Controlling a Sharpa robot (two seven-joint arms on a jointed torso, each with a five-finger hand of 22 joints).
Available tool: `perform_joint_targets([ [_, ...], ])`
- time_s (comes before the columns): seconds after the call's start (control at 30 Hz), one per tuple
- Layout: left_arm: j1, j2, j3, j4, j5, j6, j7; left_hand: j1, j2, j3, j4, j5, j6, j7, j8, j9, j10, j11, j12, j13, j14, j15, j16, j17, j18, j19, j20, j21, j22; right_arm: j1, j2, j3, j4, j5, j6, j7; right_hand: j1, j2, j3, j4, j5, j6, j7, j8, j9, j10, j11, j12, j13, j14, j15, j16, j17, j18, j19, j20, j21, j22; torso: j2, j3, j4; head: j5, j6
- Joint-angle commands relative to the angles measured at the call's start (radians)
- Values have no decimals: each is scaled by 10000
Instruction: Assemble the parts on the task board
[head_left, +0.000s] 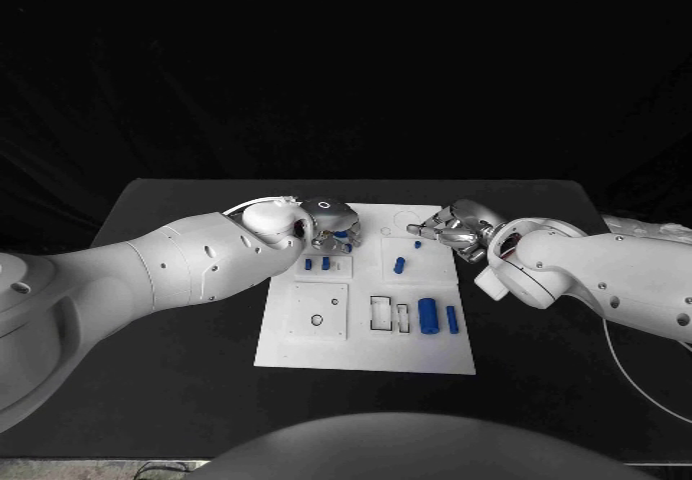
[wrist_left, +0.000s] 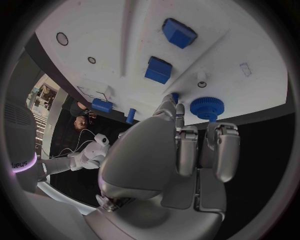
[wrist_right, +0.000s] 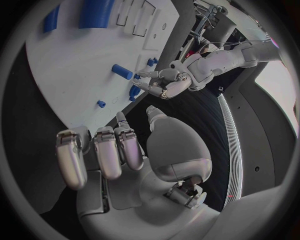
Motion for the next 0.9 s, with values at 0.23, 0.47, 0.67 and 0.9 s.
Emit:
perform_joint_targets([
  [0.23, -6, 39, 7, -32, -170, 276, 8, 110, -99, 175, 1, -27, 141, 7, 24, -39, 179, 5, 2, -10, 1058, -16, 16, 2607, -75, 1034, -38, 24, 2634, -6, 13, -1, 7, -52, 257, -116, 3, 120, -55, 0, 36, 55, 222, 46, 10, 1046, 99, 67, 2629, 1061, 48, 63, 2634, -142, 1029, 56, 46, 2630, -1, 4, 6, -11, -4],
  [0.47, -7, 3, 7, -15, -249, 264, 63, 34, -235, 208, 17, -28, 151, 33, 5, -80, 213, 34, -14, -13, 1058, -5, 16, 2607, -75, 1034, -54, 24, 2634, -6, 16, -1, -2, -42, 279, -127, 3, 120, -55, 0, 36, 55, 222, 46, 10, 1046, 99, 67, 2629, 1061, 48, 63, 2634, -142, 1029, 56, 46, 2630, 0, 2, 4, -6, -1],
  [0.67, -9, -11, 7, -13, -335, 258, 48, -42, -349, 242, 16, -27, 59, 87, -46, -142, 191, 86, -36, -17, 1058, 63, 16, 2607, -75, 1034, -65, 24, 2634, -6, 14, -1, -7, -29, 299, -131, 3, 120, -55, 0, 36, 55, 222, 46, 10, 1046, 99, 67, 2629, 1061, 48, 63, 2634, -142, 1029, 56, 46, 2630, 1, -5, 10, -8, -14],
  [0.9, -10, 12, 7, -49, -356, 341, -12, -73, -391, 363, 10, -26, -112, 150, -72, -233, 101, 151, -40, -16, 1058, 161, 16, 2607, -75, 1034, -77, 24, 2634, -6, 23, -1, -11, -23, 309, -136, -12, 128, -65, 16, 34, 50, 223, 47, 11, 1046, 100, 67, 2629, 1061, 48, 63, 2634, -142, 1029, 57, 46, 2630, -3, 0, 1, -6, -16],
])
